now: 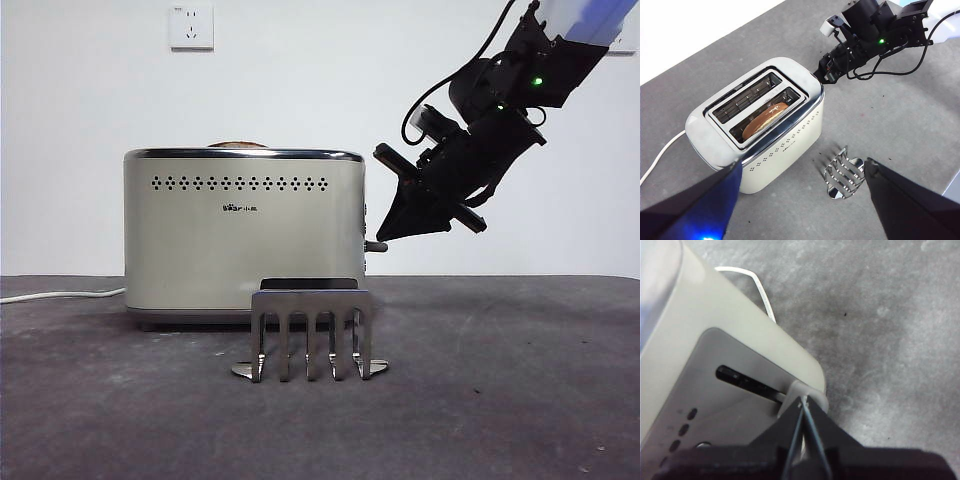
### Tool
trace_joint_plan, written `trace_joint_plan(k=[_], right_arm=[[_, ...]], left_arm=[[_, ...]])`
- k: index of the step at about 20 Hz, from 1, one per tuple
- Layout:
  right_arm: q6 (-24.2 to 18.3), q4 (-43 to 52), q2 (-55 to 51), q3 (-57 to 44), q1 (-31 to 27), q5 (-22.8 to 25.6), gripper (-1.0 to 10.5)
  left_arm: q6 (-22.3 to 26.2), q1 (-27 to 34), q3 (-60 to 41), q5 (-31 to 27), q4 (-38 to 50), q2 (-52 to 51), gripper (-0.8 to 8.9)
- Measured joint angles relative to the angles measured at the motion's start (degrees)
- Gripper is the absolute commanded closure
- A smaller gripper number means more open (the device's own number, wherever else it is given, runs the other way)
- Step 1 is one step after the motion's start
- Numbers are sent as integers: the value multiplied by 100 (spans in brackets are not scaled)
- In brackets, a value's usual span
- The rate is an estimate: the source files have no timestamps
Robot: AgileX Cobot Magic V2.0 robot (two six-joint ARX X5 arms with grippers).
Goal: Pick up a slice of bread from the rack,put the bread on the toaster,press the button
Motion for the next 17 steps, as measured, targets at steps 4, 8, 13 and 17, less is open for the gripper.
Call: trace_joint_plan(k=[4, 8, 13, 17], right_arm=[[-48, -9, 0, 0, 2, -2, 959], [-83, -15, 0, 0, 2, -2, 959], [-83, -20, 0, 0, 2, -4, 959], [-83, -7, 0, 2, 2, -9, 959]], left_arm=[[0, 0, 0, 0, -2, 0, 405], [0, 0, 0, 0, -4, 0, 405], [0, 0, 0, 0, -13, 0, 405], [0, 0, 0, 0, -13, 0, 405]])
